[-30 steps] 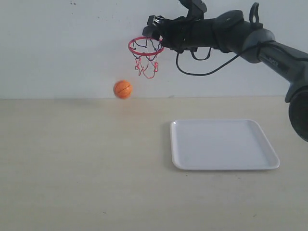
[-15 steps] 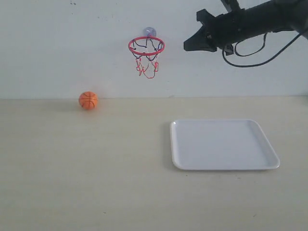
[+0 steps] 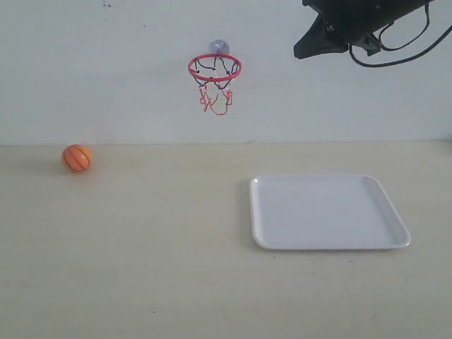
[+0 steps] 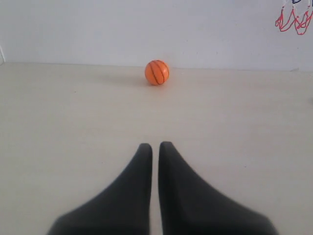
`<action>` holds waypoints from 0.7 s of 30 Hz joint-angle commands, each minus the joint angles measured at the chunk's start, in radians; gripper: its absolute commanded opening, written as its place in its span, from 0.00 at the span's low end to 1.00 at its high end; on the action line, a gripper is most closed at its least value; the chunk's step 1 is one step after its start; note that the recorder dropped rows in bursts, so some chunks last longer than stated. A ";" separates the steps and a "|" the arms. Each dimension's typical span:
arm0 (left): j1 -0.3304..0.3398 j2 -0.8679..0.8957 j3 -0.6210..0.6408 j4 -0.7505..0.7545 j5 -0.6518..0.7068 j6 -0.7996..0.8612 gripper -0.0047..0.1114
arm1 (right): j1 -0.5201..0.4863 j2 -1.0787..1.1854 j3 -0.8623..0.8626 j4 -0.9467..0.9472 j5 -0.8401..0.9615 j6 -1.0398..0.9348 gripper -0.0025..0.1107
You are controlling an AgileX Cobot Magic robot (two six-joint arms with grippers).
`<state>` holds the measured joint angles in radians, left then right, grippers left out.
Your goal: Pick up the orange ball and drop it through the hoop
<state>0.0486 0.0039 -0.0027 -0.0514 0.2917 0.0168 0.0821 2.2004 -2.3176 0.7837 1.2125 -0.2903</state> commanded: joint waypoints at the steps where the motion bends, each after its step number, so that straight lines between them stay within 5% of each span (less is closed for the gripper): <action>1: 0.000 -0.004 0.003 -0.010 -0.001 0.003 0.08 | 0.021 -0.125 0.186 -0.034 0.009 -0.031 0.02; 7: 0.000 -0.004 0.003 -0.010 -0.001 0.003 0.08 | 0.092 -0.331 0.673 0.013 0.009 -0.157 0.02; 14: 0.000 -0.004 0.003 -0.010 -0.001 0.003 0.08 | 0.190 -0.567 1.233 0.240 -0.269 -0.268 0.02; 21: 0.000 -0.004 0.003 -0.010 -0.001 0.003 0.08 | 0.266 -0.677 1.536 0.269 -0.284 -0.273 0.02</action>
<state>0.0486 0.0039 -0.0027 -0.0514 0.2917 0.0168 0.3291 1.5520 -0.8513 1.0357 0.9110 -0.5475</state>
